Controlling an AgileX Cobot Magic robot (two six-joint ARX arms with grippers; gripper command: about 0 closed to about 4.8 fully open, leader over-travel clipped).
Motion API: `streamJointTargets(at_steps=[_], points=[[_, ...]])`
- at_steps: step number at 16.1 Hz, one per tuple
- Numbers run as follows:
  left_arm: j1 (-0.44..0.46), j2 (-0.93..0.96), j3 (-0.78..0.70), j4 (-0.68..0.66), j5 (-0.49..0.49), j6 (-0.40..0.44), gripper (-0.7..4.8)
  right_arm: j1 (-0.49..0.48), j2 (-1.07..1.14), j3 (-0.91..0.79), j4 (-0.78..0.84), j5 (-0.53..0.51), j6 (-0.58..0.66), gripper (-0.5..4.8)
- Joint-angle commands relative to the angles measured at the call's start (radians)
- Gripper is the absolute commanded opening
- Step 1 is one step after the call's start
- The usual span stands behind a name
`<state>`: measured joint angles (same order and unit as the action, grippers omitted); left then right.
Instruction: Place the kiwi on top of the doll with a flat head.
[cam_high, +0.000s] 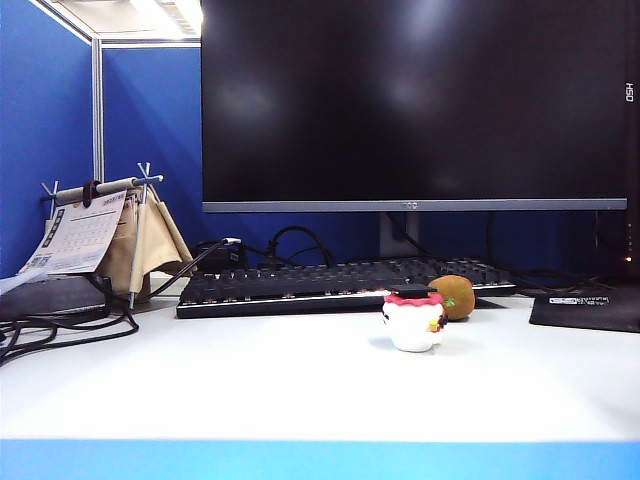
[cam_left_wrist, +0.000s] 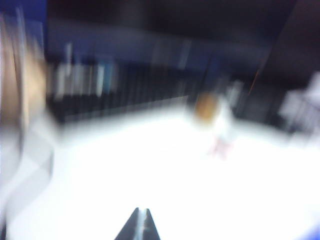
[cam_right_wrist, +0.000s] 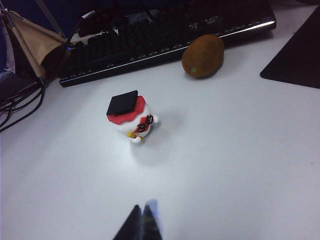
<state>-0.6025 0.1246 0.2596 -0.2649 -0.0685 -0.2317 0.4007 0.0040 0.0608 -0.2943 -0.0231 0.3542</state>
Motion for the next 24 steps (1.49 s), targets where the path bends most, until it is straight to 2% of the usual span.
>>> streamJointTargets(at_steps=[1,2,7,9,11,13,14,16,17,18,19,20,21,22,24], points=[[0.001,0.004,-0.066,-0.016,0.001,-0.201,-0.05,0.001,-0.001,0.001,0.023,-0.048,0.003,-0.06],[0.001,0.004,-0.075,-0.008,0.002,-0.264,-0.05,0.001,-0.001,0.001,0.022,-0.05,-0.005,-0.06],[0.001,0.004,-0.076,-0.006,-0.044,-0.292,-0.05,0.001,-0.001,0.001,0.045,-0.05,-0.041,-0.06],[0.0,0.003,-0.076,-0.011,-0.031,-0.358,-0.05,0.0,-0.001,0.001,0.169,-0.039,-0.041,-0.06],[0.0,0.003,-0.076,-0.002,-0.024,-0.441,-0.05,0.0,-0.001,0.001,0.325,0.027,-0.045,-0.05],[0.0,0.003,-0.076,0.032,-0.018,-0.438,-0.05,0.0,-0.001,0.007,0.382,0.082,-0.046,0.06],[0.001,0.003,-0.076,0.074,0.05,-0.397,-0.05,0.0,0.01,0.016,0.379,0.112,-0.055,0.24],[0.0,0.005,-0.072,0.126,0.16,-0.323,-0.04,-0.005,0.055,0.049,0.373,0.111,-0.079,0.24],[0.0,0.005,-0.063,0.117,0.176,-0.318,0.22,-0.008,0.102,0.085,0.37,0.112,-0.109,0.24],[0.0,0.005,-0.052,0.108,0.179,-0.317,1.38,-0.014,0.166,0.133,0.371,0.111,-0.16,0.35],[0.0,0.012,-0.032,0.102,0.186,-0.317,3.28,-0.032,0.316,0.245,0.371,0.113,-0.252,0.89],[0.0,0.023,-0.018,0.096,0.19,-0.303,3.44,-0.052,0.423,0.326,0.375,0.112,-0.286,1.3],[0.001,0.039,-0.001,0.084,0.21,-0.277,3.44,-0.077,0.538,0.415,0.375,0.109,-0.302,2.1],[0.0,0.078,0.026,0.053,0.238,-0.239,3.44,-0.121,0.767,0.591,0.378,0.105,-0.302,4.79],[0.0,0.106,0.029,0.032,0.269,-0.234,3.44,-0.135,1.079,0.882,0.335,0.053,-0.3,4.79]])
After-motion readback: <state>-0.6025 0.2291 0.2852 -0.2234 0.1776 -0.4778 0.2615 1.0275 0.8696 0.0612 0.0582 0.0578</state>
